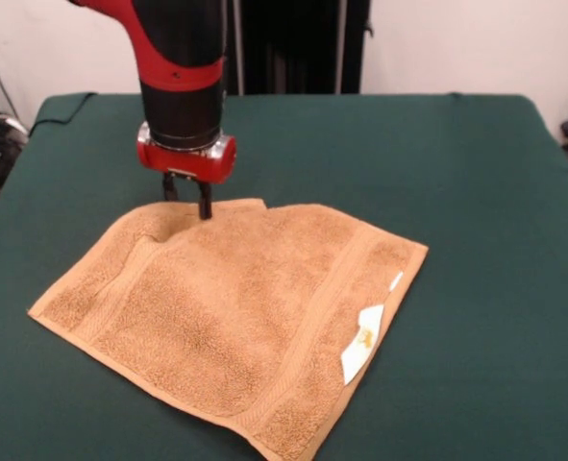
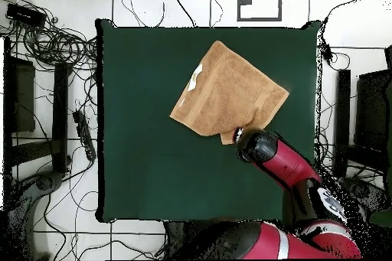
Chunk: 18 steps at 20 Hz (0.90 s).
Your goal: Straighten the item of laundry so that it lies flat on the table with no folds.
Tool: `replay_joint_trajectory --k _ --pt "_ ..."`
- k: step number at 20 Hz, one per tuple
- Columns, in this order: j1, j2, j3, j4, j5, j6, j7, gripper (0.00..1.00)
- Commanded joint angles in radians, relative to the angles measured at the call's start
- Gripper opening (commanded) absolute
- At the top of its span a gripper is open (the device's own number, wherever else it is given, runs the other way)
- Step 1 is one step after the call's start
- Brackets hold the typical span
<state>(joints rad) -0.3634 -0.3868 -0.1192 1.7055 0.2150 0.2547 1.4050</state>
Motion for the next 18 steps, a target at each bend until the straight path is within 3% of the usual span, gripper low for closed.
replay_joint_trajectory --k 1,11,18 --pt "0.000 0.120 0.102 0.069 -0.031 -0.173 0.223 0.00" --pt "-0.006 0.098 0.102 0.085 -0.021 -0.154 0.223 0.00" --pt "-0.036 0.051 0.101 0.123 -0.028 -0.058 0.182 0.00"
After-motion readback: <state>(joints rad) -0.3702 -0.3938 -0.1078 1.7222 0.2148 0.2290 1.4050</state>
